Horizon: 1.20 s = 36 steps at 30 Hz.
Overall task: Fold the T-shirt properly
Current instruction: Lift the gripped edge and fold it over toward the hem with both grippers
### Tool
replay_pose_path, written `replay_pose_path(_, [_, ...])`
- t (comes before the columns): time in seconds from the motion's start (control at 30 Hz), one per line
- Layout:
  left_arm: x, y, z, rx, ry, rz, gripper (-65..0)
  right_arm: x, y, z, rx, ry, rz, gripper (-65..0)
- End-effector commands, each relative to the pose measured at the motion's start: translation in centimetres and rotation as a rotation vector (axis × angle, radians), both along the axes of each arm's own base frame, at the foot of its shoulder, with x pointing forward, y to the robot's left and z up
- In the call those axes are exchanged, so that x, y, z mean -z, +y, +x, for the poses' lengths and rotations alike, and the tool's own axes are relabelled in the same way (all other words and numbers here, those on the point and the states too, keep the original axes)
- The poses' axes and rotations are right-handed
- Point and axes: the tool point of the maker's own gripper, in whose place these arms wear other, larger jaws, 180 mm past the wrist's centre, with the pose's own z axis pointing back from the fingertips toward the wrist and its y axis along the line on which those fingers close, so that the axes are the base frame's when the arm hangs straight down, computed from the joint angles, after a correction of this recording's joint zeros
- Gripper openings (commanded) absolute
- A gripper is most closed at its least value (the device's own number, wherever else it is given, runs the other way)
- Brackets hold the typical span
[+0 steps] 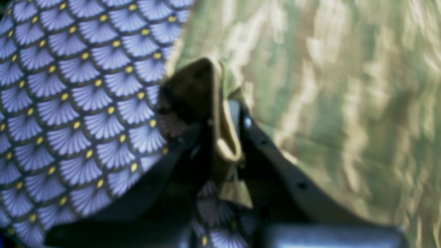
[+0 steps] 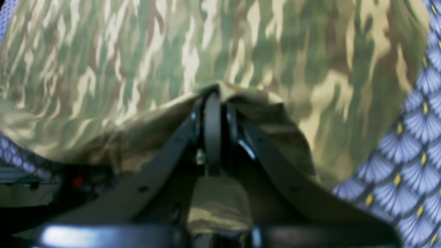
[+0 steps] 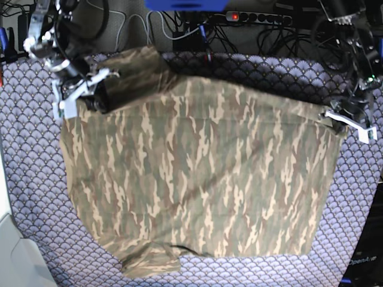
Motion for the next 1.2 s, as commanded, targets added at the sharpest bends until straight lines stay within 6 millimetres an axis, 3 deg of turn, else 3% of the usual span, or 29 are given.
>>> replay_pose_path(0.0, [-1.2,0.9,1.4,-0.008,-0.037,0.025,-63.6,-1.3,-0.9,1.3,0.012,-0.053,-0.013,-65.0])
replay_pose_path(0.23, [-1.0,2.5,5.2,-0.034,-0.01,0.092,-63.6,-1.8,-4.1,6.0,0.031,-0.05,-0.059,-65.0])
replay_pose_path(0.57, [-1.8,-0.1,10.5,0.033,-0.03,0.065,-63.6,-1.5,-6.1,11.4,0.056,-0.045,-0.025,-65.0])
replay_pose_path(0.83, [-1.9,-0.2,13.4,0.014,-0.031,0.003,-63.5,-2.2,-5.3,15.6,0.003,-0.055,-0.017,-65.0])
replay_pose_path(0.93, [-2.7,-0.1,14.4,0.011,-0.048,-0.004,-63.5,-2.2,-5.8,16.8,0.008,-0.048,-0.011,-65.0])
replay_pose_path(1.17, [-5.8,-0.8,17.1,0.069,-0.094,0.047,-63.3,-2.7,-4.4,19.9,-0.049,-0.058,-0.018,-65.0])
